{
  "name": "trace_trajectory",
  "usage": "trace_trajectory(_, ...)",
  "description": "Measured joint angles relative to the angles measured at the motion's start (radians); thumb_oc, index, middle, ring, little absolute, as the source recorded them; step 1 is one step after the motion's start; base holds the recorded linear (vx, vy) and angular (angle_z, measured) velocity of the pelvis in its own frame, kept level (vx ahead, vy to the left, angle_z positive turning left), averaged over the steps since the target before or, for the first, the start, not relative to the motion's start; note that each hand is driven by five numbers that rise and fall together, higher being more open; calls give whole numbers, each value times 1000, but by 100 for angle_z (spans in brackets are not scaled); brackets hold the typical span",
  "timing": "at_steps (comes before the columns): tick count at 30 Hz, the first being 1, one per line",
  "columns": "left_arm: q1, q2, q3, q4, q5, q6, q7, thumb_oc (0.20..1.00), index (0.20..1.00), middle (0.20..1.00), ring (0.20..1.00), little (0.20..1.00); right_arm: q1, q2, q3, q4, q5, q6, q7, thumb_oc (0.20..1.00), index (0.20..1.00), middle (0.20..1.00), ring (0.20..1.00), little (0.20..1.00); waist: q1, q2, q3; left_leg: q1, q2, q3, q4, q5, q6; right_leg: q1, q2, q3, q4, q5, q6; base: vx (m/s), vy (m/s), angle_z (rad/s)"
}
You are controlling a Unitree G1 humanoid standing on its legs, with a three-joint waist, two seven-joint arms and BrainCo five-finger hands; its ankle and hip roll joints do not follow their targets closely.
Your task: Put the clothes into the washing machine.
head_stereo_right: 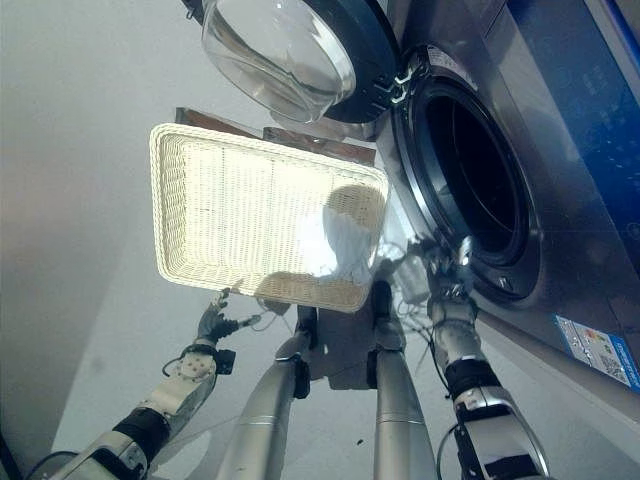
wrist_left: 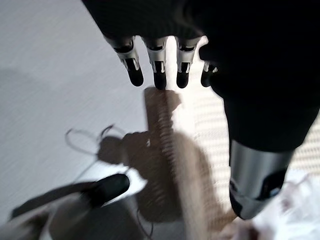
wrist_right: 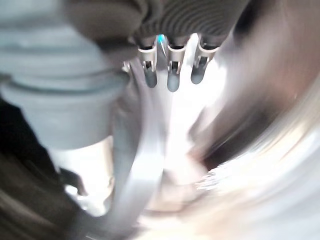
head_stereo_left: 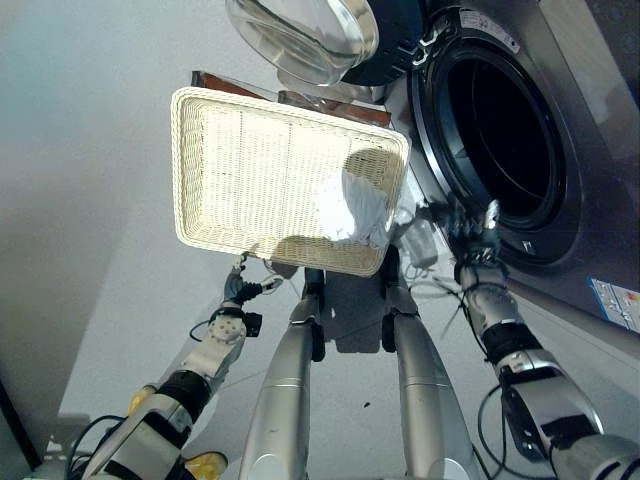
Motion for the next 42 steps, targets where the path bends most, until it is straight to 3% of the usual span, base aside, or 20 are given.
trace_trajectory(1, 7, -3, 7, 1, -15, 1, -10, 1000, 1000, 1000, 1000, 1000, 0, -11, 23, -3, -106, -3, -17, 1000, 1000, 1000, 1000, 1000, 2, 0, 0, -1, 0, -7, -7, 5, -2, 0, 0, -6, -3, 0, -1, -86, 5, 28)
trace_trajectory(3, 38, -7, 25, 6, -37, 5, -34, 1000, 1000, 1000, 1000, 1000, -5, -44, 44, -67, -472, -10, -110, 1000, 1000, 1000, 1000, 1000, 11, 0, 0, -6, 1, -23, -18, 14, -6, -2, 1, -23, -8, -1, -7, -80, 25, 18)
trace_trajectory(6, 61, -20, 42, 24, -58, 6, -40, 1000, 1000, 1000, 1000, 1000, -31, -88, 77, -141, -810, -10, -210, 1000, 1000, 1000, 1000, 1000, 25, 0, 0, -6, 2, -24, -26, 18, -4, -3, 1, -24, -10, -1, -7, -65, 23, 3)
trace_trajectory(9, 73, -46, 77, 51, -81, -1, -60, 1000, 1000, 1000, 1000, 1000, -113, -196, 236, -250, -1341, 45, -338, 1000, 1000, 1000, 1000, 1000, 28, 0, 0, -9, -2, -46, -46, 32, -7, -5, -8, -52, -12, -4, -12, -81, 23, 16)
trace_trajectory(12, 72, -48, 75, 82, -91, -13, -90, 1000, 1000, 1000, 1000, 1000, -171, -213, 312, -257, -1557, 67, -363, 1000, 1000, 1000, 1000, 1000, 41, 0, 0, -17, 0, -62, -53, 38, -11, -6, -8, -70, -12, -8, -17, -64, 25, 18)
trace_trajectory(21, 56, -52, 70, 148, -98, -52, -135, 1000, 1000, 1000, 1000, 1000, -278, -203, 501, -207, -1731, 80, -363, 1000, 1000, 1000, 1000, 1000, 81, 1, 0, -30, -1, -109, -86, 58, -19, -7, -12, -111, -17, -23, -16, -52, 11, 13)
trace_trajectory(26, 44, -54, 48, 147, -98, -62, -136, 1000, 1000, 1000, 1000, 1000, -356, -176, 564, -130, -1748, 114, -286, 1000, 1000, 1000, 1000, 1000, 104, 1, 0, -54, 3, -133, -103, 75, -25, -21, -11, -132, -17, -31, -17, -18, 5, 15)
trace_trajectory(28, 37, -54, 41, 146, -98, -61, -136, 1000, 1000, 1000, 1000, 1000, -368, -172, 572, -101, -1748, 151, -238, 1000, 1000, 1000, 1000, 1000, 121, 1, 0, -54, 4, -136, -106, 77, -26, -21, -11, -136, -16, -34, -15, 5, -30, 7)
trace_trajectory(32, 33, -50, 33, 133, -98, -40, -137, 1000, 1000, 1000, 1000, 1000, -413, -143, 604, -4, -1748, 317, -72, 1000, 1000, 1000, 1000, 1000, 138, 2, -1, -65, 4, -162, -116, 84, -32, -21, -12, -160, -16, -43, -10, 16, -42, 15)
trace_trajectory(34, 33, -46, 32, 126, -98, -35, -137, 1000, 1000, 1000, 1000, 1000, -420, -140, 602, -8, -1747, 345, -43, 1000, 1000, 1000, 1000, 1000, 138, 2, -1, -71, 8, -162, -117, 88, -33, -21, -10, -162, -16, -47, -13, 18, -39, 22)
trace_trajectory(35, 32, -46, 32, 117, -98, -23, -141, 1000, 1000, 1000, 1000, 1000, -450, -113, 600, 15, -1744, 404, 17, 1000, 1000, 1000, 1000, 1000, 141, 2, -1, -75, 13, -163, -122, 94, -34, -19, -9, -166, -15, -51, -13, 21, -48, 15)
trace_trajectory(38, 34, -42, 30, 88, -97, -20, -145, 1000, 1000, 1000, 1000, 1000, -522, -61, 567, 67, -1778, 466, 210, 1000, 1000, 1000, 1000, 1000, 148, 3, -10, -78, 15, -178, -129, 101, -39, -19, -10, -181, -10, -55, -12, 28, -74, 14)
trace_trajectory(39, 34, -40, 30, 72, -96, -19, -146, 1000, 1000, 1000, 1000, 1000, -548, -58, 566, 69, -1814, 480, 301, 959, 959, 959, 959, 959, 150, 3, -17, -82, 15, -184, -132, 105, -44, -20, -10, -187, -10, -56, -13, 19, -59, 18)
trace_trajectory(40, 34, -40, 30, 48, -96, -18, -146, 1000, 1000, 1000, 1000, 1000, -571, -62, 567, 69, -1844, 490, 399, 771, 771, 771, 771, 771, 157, 3, -23, -85, 16, -184, -132, 108, -47, -22, -10, -188, -3, -62, -14, 15, -49, 17)
trace_trajectory(42, 34, -39, 14, 16, -96, -12, -146, 1000, 1000, 1000, 1000, 1000, -590, -65, 566, 81, -1889, 498, 530, 507, 507, 507, 507, 507, 174, 4, -34, -86, 16, -186, -133, 112, -48, -27, -11, -190, 13, -74, -17, 14, -68, 13)
